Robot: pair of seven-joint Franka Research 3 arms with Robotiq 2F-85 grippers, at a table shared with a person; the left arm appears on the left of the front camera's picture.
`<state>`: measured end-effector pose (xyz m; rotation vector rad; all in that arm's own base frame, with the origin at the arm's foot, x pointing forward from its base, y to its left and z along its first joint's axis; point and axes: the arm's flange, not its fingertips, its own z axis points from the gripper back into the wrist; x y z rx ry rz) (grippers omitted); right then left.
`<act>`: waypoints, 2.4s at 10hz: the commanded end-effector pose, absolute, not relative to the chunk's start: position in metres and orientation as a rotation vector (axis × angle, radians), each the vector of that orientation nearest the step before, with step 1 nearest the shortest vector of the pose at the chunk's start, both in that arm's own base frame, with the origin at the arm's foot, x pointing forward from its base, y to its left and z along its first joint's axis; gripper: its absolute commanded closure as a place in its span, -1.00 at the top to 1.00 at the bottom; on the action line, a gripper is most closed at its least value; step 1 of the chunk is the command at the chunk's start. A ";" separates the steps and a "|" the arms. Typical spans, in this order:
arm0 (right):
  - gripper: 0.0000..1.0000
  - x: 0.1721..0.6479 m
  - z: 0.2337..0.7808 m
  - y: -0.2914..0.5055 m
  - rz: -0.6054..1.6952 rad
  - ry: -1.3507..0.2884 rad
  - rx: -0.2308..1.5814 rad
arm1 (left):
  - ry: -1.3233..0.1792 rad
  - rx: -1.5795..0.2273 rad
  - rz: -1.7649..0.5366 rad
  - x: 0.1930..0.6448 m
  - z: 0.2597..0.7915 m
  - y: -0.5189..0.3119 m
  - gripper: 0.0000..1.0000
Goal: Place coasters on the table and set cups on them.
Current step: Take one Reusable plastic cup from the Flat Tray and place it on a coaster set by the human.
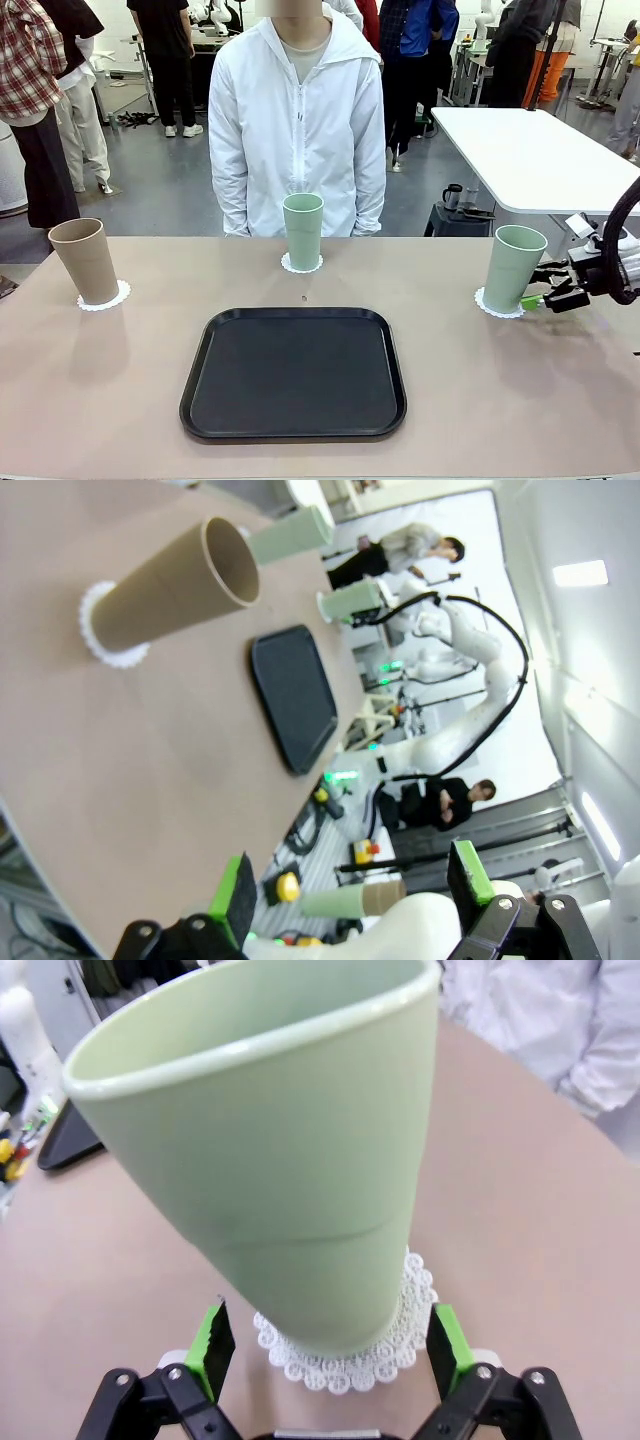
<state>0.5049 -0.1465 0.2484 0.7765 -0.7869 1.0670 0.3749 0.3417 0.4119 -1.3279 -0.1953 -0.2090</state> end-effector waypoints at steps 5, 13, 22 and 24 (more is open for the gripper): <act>1.00 0.459 0.357 -0.145 0.907 -0.439 0.484 | -0.194 -1.322 -0.204 0.374 0.413 0.341 1.00; 1.00 0.412 0.496 -0.076 1.148 -0.226 0.145 | -0.194 -1.322 -0.204 0.374 0.413 0.341 1.00; 1.00 0.423 0.509 -0.054 1.014 -0.243 0.096 | -0.194 -1.322 -0.204 0.374 0.413 0.341 1.00; 1.00 0.423 0.509 -0.054 1.014 -0.243 0.096 | -0.194 -1.322 -0.204 0.374 0.413 0.341 1.00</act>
